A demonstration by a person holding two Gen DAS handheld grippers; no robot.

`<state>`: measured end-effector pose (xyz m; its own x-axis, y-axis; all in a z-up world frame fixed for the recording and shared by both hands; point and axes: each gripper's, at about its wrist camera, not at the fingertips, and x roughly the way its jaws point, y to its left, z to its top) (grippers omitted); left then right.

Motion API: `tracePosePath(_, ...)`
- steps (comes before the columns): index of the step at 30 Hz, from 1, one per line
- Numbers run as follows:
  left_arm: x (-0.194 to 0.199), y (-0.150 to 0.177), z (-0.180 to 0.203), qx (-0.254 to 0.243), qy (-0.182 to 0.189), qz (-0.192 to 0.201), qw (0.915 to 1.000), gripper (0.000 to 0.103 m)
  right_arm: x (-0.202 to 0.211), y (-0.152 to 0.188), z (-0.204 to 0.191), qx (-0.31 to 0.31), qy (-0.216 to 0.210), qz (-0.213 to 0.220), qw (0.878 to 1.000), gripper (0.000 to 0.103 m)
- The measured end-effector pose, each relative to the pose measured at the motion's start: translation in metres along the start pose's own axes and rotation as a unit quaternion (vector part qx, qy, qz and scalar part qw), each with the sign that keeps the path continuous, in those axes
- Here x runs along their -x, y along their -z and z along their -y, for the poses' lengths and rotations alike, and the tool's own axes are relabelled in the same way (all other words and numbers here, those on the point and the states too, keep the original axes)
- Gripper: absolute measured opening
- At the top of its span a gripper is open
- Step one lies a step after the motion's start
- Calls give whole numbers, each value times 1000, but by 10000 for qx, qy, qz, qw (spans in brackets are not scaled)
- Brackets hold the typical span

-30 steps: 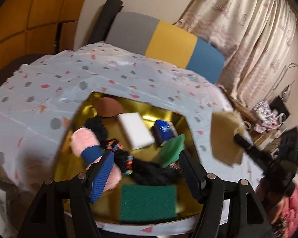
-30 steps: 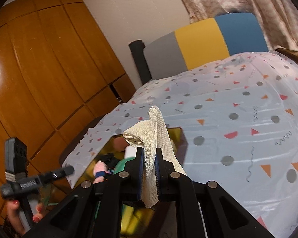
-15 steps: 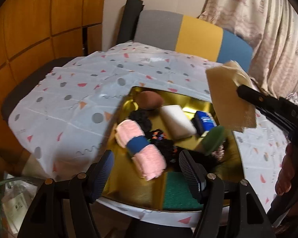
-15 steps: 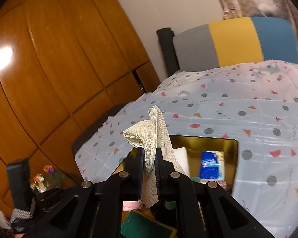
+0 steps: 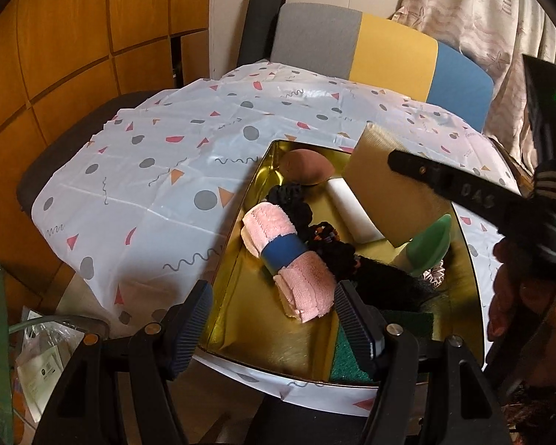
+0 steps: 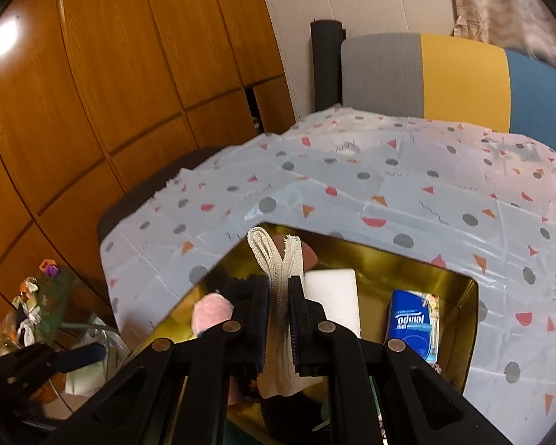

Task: Organize soft objects

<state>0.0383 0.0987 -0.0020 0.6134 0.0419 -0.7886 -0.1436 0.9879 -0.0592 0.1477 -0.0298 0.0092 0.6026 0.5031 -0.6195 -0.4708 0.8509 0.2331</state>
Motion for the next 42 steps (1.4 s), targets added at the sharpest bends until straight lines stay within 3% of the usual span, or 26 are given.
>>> tracePosePath(7, -2, 1, 1, -26, -108, -11, 9999, 69, -14, -1, 11, -217, 140, -149, 9996, 12)
tracePosePath(12, -4, 2, 1, -34, -126, -59, 9999, 69, -9, -1, 15, -315, 268, -35, 9991, 35)
tracePosePath(16, -5, 2, 1, -15, -102, -85, 9999, 69, -9, -1, 24, -496, 363, -52, 9981, 36)
tracePosePath(19, -6, 2, 1, -19, -106, -63, 9999, 69, -5, -3, 29, -725, 135, -39, 9973, 42)
tracePosePath(21, -6, 3, 1, -10, -100, -57, 9999, 69, -1, -3, 29, -788, -84, 18, 9969, 52)
tracePosePath(23, -6, 3, 1, -8, -93, -72, 9999, 69, 4, -3, 25, -777, -252, 83, 9966, 53)
tracePosePath(29, -5, 4, 2, -7, -36, -46, 10000, 69, 20, -1, 23, -828, -191, 290, 9960, 58)
tracePosePath(32, -3, 3, 3, -18, -35, -5, 10000, 69, 33, 4, 29, -1026, -167, 412, 9937, 66)
tracePosePath(37, -3, 5, 6, -37, -47, -20, 10000, 69, 57, 21, 29, -1045, 266, 586, 9924, 86)
tracePosePath(41, -1, 6, 13, -189, -318, 47, 9993, 69, 74, 37, 30, -1161, 747, 642, 9883, 103)
tracePosePath(42, 0, 6, 15, -247, -424, 59, 9988, 69, 78, 40, 30, -1177, 873, 654, 9870, 103)
